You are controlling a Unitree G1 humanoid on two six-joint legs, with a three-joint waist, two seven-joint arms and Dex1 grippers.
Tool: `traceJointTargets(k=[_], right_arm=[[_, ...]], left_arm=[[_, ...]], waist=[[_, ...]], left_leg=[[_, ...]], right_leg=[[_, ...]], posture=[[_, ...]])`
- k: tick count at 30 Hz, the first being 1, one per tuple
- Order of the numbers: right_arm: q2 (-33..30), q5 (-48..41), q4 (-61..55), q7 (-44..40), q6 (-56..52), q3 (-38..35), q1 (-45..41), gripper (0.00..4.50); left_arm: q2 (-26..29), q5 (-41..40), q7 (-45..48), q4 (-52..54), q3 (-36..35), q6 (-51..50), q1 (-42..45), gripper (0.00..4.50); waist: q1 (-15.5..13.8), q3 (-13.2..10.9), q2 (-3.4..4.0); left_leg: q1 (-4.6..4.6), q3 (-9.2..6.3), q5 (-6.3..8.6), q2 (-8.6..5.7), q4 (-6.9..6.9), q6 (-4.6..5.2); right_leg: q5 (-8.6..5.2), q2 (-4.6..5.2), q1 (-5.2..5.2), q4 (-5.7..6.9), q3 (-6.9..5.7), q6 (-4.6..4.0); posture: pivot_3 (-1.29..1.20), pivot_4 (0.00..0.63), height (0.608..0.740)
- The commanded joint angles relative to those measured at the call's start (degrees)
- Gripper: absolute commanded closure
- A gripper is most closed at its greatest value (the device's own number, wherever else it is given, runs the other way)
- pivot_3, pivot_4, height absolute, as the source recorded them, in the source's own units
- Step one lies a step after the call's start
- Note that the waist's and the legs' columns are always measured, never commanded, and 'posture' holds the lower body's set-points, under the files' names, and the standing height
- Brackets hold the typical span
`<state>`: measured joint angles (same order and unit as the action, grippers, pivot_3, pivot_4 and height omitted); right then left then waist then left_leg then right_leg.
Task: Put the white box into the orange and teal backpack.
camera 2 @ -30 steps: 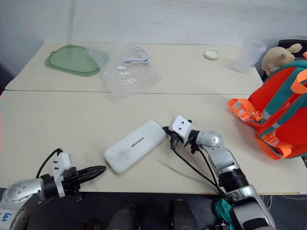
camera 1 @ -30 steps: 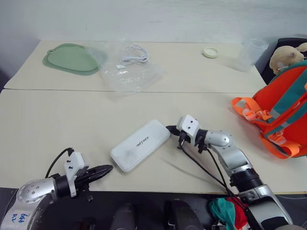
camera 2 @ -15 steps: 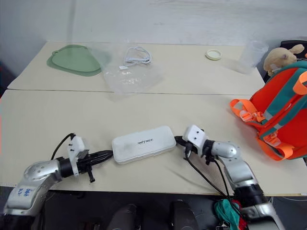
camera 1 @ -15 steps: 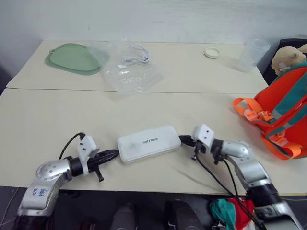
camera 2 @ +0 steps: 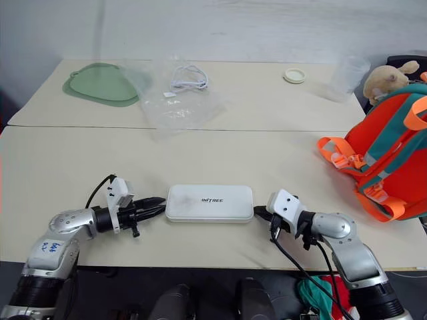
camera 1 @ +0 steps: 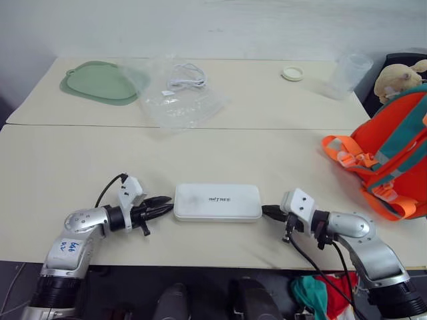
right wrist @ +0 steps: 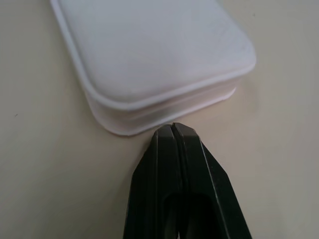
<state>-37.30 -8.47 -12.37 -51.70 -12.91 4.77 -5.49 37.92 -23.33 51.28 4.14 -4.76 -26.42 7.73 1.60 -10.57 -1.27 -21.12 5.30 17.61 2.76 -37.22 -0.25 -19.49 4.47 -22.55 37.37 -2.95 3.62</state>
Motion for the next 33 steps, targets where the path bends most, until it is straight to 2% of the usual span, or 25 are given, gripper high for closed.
traceJointTargets(k=[1,4,6,8,12,16,22,29,32,33], right_arm=[[-1.56,-0.25,-0.44,-0.34,0.44,-1.19,0.16,4.5],[-1.82,-0.03,0.85,-0.24,1.1,-1.23,-0.47,4.5],[-1.76,0.13,1.75,-0.25,1.55,-0.96,-1.18,4.5],[-1.62,0.22,2.22,-0.4,1.77,-0.55,-1.91,4.5],[-1.11,0.46,3.28,-0.98,2.54,0.68,-3.49,4.5],[-0.61,0.74,4.16,-0.95,3.2,1.63,-4.41,4.5],[-0.13,0.97,4.74,-0.78,3.98,2.29,-4.65,4.5],[0.75,1.11,5.39,-0.53,4.55,2.86,-5.25,4.5],[0.49,1.29,5.62,-0.79,4.96,3.0,-5.06,4.5],[0.36,1.28,5.67,-0.85,5.06,2.95,-4.91,4.5]], left_arm=[[5.25,-6.46,-0.86,-0.4,-4.07,-18.68,3.44,2.11],[7.67,-12.56,-0.68,-2.46,-4.65,-33.99,8.21,1.23],[8.25,-16.16,-0.98,-5.3,-4.28,-46.6,12.88,1.23],[8.02,-17.94,-1.14,-7.59,-3.09,-54.55,17.0,1.23],[1.47,-16.98,-5.84,-14.34,-2.48,-64.33,26.06,1.23],[-2.35,-19.2,-9.6,-19.13,-2.45,-66.08,28.83,1.23],[-2.2,-28.52,-13.78,-22.95,2.59,-66.08,28.96,1.23],[-5.19,-38.07,-22.9,-28.34,0.41,-66.08,30.23,1.23],[-6.03,-39.54,-25.96,-28.96,-0.61,-66.08,30.21,1.76],[-6.34,-40.28,-26.66,-29.11,-1.02,-66.08,30.13,2.07]], waist=[[0.0,0.0,0.0],[0.05,0.0,0.0],[-0.01,0.0,0.0],[-0.04,-0.01,-0.03],[-0.46,-0.01,-0.03],[-0.31,-0.01,-0.03],[-0.17,-0.01,-0.04],[-0.27,0.0,-0.05],[-0.26,0.0,-0.05],[-0.24,0.0,-0.06]], left_leg=[[0.02,0.0,-0.01,0.0,0.0,-0.02],[0.04,-0.03,-0.06,0.0,0.01,-0.07],[0.04,-0.04,-0.09,-0.02,-0.01,-0.12],[0.0,-0.03,-0.16,-0.04,-0.06,-0.24],[-0.08,-0.05,-0.2,-0.09,-0.2,-0.3],[-0.09,-0.01,-0.24,-0.07,-0.28,-0.36],[-0.05,-0.01,-0.28,-0.06,-0.27,-0.42],[-0.04,-0.01,-0.28,-0.07,-0.32,-0.42],[-0.04,-0.02,-0.28,-0.07,-0.35,-0.42],[-0.04,-0.01,-0.28,-0.08,-0.35,-0.42]], right_leg=[[0.0,0.0,0.0,0.01,0.0,0.0],[0.0,-0.02,-0.01,0.07,0.01,0.0],[0.0,-0.02,0.0,0.07,0.0,0.0],[0.0,-0.03,0.0,0.08,0.0,0.0],[0.0,-0.04,0.0,0.09,-0.02,0.03],[0.0,-0.06,-0.01,0.12,0.02,0.04],[0.0,-0.06,0.0,0.14,0.06,0.04],[0.0,-0.02,0.02,0.15,0.07,0.04],[0.01,-0.02,0.02,0.16,0.07,0.05],[0.01,-0.03,0.02,0.17,0.07,0.05]], posture=[[0.0,0.15,0.74],[0.0,0.15,0.74],[0.0,0.15,0.74],[0.0,0.15,0.74],[0.0,0.15,0.74],[0.0,0.15,0.74],[0.0,0.15,0.74],[0.0,0.15,0.74],[0.0,0.15,0.74],[0.0,0.15,0.74]])
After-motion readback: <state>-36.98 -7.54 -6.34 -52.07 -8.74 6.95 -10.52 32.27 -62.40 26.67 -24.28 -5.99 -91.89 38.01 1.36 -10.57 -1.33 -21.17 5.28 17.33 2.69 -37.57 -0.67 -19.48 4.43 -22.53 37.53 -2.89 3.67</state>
